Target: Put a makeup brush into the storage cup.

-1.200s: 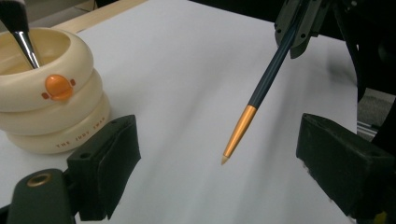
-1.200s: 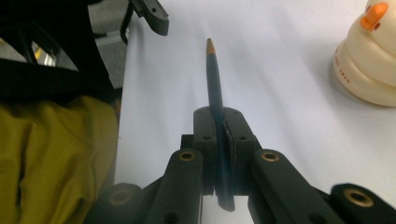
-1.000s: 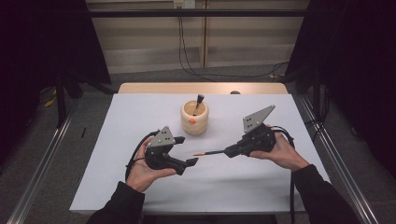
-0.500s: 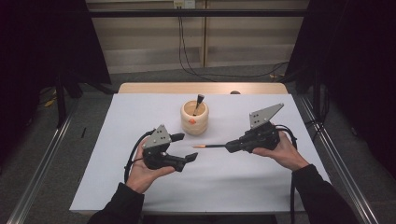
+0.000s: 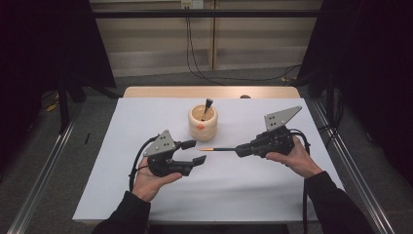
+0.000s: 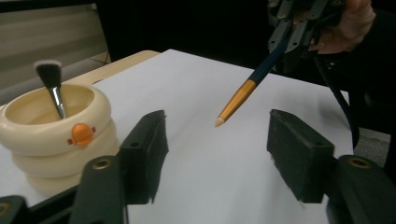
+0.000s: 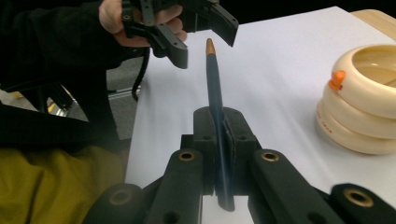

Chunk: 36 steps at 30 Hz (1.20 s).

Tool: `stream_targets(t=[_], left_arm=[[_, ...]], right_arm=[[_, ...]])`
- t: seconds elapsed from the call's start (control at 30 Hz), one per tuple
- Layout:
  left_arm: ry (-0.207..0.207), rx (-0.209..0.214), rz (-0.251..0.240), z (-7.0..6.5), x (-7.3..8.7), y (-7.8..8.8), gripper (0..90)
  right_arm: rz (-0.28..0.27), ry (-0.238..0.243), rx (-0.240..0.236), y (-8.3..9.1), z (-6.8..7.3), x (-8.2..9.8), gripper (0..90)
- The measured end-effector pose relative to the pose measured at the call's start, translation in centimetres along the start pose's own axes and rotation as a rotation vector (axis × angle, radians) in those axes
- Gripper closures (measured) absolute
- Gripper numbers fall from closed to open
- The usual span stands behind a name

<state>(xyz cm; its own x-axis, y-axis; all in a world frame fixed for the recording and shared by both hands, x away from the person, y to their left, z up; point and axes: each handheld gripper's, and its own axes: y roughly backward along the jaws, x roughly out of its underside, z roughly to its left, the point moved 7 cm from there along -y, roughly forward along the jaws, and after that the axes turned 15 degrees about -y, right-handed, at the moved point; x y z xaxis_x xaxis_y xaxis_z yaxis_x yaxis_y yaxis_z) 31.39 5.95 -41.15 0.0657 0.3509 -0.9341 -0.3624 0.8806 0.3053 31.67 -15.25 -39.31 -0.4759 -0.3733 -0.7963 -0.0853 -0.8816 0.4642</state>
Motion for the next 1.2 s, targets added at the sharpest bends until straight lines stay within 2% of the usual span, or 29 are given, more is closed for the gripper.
stream_targets(t=[0.07, 0.17, 0.27, 0.33, 0.43, 0.5, 0.7, 0.8, 0.87, 0.9, 0.93, 0.97, 1.07, 1.1, 1.2], left_arm=[[0.001, 0.027, -0.015, -0.3, -0.2, -0.2, 45.2], [0.001, 0.027, -0.017, -0.3, -0.5, -0.4, 47.0], [-0.005, 0.046, -0.023, -0.4, -0.9, -0.6, 50.8], [-0.017, 0.047, -0.016, -0.4, -1.1, -0.6, 52.5], [-0.039, 0.078, -0.039, -0.8, -1.5, -0.8, 54.7], [-0.054, 0.074, -0.031, -0.9, -1.5, -0.9, 56.0], [-0.031, 0.100, -0.086, -0.9, -1.8, -1.0, 60.3], [-0.031, 0.103, -0.074, -1.1, -1.7, -1.0, 62.3], [-0.032, 0.118, -0.073, -1.3, -1.7, -1.2, 64.8], [-0.032, 0.149, -0.083, -1.5, -1.7, -1.3, 66.5], [-0.032, 0.147, -0.070, -1.5, -1.6, -1.3, 68.2], [-0.031, 0.158, -0.084, -1.6, -1.7, -1.4, 69.0], [-0.025, 0.167, -0.072, -1.6, -1.6, -1.2, 71.8], [-0.016, 0.183, -0.092, -1.7, -1.7, -1.2, 72.3], [-0.017, 0.198, -0.079, -1.8, -1.7, -1.1, 73.9]], right_arm=[[0.005, 0.002, -0.004, 0.0, 0.1, 0.0, 85.8], [0.011, 0.007, -0.013, -0.2, 0.2, 0.0, 85.8], [0.016, 0.011, -0.028, -0.4, 0.4, 0.0, 85.8], [0.015, 0.012, -0.032, -0.4, 0.4, 0.0, 85.8], [0.016, 0.011, -0.038, -0.3, 0.4, 0.0, 85.8], [0.019, 0.015, -0.039, -0.3, 0.4, 0.0, 85.8], [0.001, 0.015, -0.055, -0.3, 0.7, -0.2, 85.8], [0.000, 0.016, -0.066, -0.2, 0.8, -0.3, 85.8], [0.007, 0.018, -0.072, -0.3, 0.9, -0.2, 85.8], [0.009, 0.020, -0.072, -0.3, 0.9, -0.1, 85.8], [0.010, 0.020, -0.076, -0.4, 0.9, -0.1, 85.8], [0.014, 0.022, -0.080, -0.4, 0.9, -0.1, 85.7], [0.018, 0.024, -0.088, -0.5, 1.0, -0.1, 85.7], [0.018, 0.024, -0.090, -0.4, 1.0, -0.1, 85.7], [0.017, 0.024, -0.101, -0.4, 1.0, 0.0, 85.6]])
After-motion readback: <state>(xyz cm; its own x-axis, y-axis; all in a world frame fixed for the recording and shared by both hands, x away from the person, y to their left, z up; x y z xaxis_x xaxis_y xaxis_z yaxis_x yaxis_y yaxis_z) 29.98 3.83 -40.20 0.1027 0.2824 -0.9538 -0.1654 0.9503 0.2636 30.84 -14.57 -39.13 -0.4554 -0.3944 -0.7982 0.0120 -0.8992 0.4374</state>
